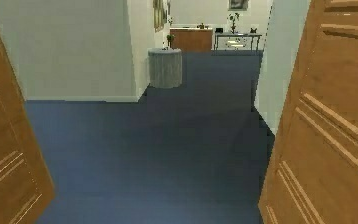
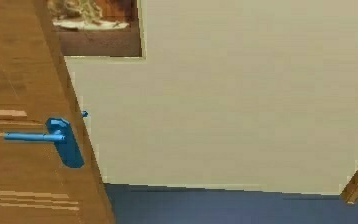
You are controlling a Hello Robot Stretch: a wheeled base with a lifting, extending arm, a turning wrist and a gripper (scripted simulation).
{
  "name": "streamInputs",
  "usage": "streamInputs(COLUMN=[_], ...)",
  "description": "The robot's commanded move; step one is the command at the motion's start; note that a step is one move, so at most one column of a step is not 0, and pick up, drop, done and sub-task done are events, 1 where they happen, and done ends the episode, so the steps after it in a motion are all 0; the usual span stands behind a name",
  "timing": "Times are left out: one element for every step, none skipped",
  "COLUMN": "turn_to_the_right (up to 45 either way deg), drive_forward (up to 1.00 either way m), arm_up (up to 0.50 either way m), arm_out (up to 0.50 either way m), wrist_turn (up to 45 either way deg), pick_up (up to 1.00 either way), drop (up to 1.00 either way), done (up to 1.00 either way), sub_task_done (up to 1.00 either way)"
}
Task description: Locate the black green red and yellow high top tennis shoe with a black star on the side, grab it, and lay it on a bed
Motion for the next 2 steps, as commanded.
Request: streamInputs(turn_to_the_right=[3.0,0.0], drive_forward=[0.0,1.0], arm_up=[0.0,0.0], arm_out=[0.0,0.0], wrist_turn=[0.0,0.0], pick_up=[0.0,0.0], drop=[0.0,0.0], done=[0.0,0.0], sub_task_done=[0.0,0.0])
